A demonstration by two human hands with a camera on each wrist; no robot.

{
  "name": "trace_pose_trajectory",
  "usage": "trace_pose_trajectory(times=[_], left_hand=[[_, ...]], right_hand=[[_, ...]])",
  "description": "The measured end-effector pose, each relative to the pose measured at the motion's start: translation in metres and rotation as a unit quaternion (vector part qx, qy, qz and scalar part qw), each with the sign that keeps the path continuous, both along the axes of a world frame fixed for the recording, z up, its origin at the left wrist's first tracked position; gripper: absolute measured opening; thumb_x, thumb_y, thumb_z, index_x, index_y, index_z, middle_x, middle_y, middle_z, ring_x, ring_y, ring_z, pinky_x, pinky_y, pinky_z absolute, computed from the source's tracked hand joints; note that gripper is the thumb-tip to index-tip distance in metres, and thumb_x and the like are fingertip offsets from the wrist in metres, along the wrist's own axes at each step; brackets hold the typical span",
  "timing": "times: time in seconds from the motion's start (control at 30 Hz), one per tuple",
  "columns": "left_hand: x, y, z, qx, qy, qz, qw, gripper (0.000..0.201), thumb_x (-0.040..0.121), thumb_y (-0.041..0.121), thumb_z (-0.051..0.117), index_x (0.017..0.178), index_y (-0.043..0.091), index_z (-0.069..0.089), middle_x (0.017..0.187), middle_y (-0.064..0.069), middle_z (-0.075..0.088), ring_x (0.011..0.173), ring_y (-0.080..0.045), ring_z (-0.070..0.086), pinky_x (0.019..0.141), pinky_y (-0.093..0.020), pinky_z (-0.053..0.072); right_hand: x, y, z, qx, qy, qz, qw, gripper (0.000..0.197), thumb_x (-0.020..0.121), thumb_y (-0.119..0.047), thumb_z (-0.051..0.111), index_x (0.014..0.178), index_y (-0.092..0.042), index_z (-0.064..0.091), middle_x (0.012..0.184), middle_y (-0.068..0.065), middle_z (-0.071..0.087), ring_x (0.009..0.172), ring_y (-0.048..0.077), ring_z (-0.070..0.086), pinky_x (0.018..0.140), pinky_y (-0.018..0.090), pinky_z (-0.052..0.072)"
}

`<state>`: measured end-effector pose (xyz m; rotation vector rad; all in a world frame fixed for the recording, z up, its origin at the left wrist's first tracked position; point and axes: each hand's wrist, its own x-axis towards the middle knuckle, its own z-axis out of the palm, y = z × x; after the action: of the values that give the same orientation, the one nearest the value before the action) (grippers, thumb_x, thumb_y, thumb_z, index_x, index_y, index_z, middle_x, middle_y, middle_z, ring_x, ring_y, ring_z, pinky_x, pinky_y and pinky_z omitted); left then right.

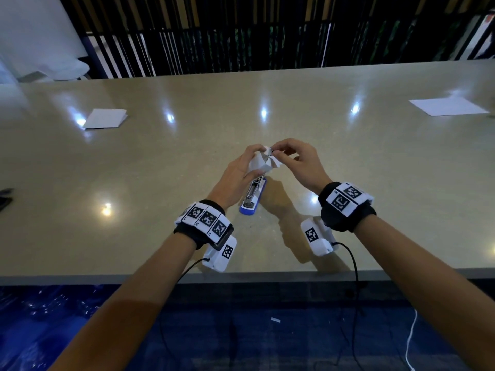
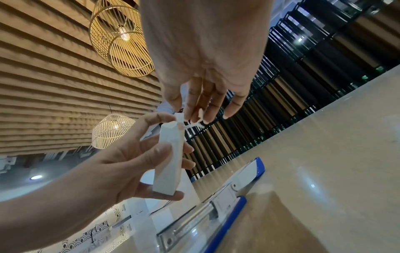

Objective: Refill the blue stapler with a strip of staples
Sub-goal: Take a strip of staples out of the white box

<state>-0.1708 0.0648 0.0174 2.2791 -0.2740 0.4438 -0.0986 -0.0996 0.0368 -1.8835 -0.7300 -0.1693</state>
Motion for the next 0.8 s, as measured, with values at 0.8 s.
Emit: trace_pose_trajectory(times=[0.8], left_hand=[[0.002, 0.0, -0.006, 0.019, 0.054, 0.009, 0.998, 0.036, 0.099, 0.012, 0.045, 0.13, 0.004, 0.028, 0.113, -0.006, 0.039, 0.104, -0.022, 0.043, 0.083, -0.04, 0.05]], right_hand=[[-0.013, -0.003, 0.001, 0.004, 0.002, 0.053, 0.999, 0.016, 0.086, -0.016, 0.065, 0.086, 0.0, 0.069, 0.097, 0.012, 0.062, 0.078, 0.009, 0.053, 0.068, 0.009, 0.041]])
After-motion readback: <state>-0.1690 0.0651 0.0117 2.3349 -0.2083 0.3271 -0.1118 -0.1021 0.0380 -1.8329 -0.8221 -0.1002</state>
